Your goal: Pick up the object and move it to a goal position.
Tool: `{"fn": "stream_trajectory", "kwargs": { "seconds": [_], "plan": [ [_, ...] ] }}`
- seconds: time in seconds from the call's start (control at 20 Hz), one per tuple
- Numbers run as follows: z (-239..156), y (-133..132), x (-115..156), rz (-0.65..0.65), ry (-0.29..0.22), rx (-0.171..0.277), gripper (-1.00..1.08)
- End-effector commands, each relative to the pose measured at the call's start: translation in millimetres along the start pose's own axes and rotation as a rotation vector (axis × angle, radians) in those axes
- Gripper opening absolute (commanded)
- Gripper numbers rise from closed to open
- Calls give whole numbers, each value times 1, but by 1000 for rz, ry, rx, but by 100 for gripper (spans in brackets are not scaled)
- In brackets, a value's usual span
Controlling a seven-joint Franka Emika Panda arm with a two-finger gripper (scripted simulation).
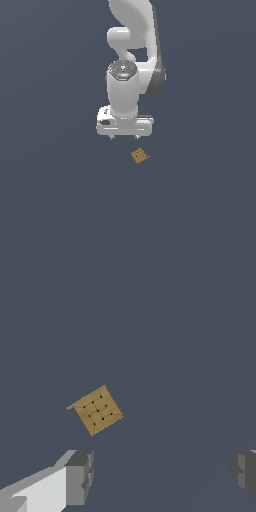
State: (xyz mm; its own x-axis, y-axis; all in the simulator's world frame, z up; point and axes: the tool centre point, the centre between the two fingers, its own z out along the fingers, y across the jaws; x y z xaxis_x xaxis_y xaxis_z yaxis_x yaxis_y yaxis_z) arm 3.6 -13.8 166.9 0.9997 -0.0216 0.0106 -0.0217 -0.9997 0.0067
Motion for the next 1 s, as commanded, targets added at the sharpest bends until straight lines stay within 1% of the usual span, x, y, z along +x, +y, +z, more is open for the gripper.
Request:
{"fn": "stream_trajectory", "kwargs": {
  "seconds": [0.0, 0.55, 0.95],
  "plan": [
    [0, 0, 0, 0, 0, 0, 100],
    [-3, -5, 8, -63, 12, -9, 100],
    [-1, -6, 8, -39, 11, -7, 100]
  ]
}}
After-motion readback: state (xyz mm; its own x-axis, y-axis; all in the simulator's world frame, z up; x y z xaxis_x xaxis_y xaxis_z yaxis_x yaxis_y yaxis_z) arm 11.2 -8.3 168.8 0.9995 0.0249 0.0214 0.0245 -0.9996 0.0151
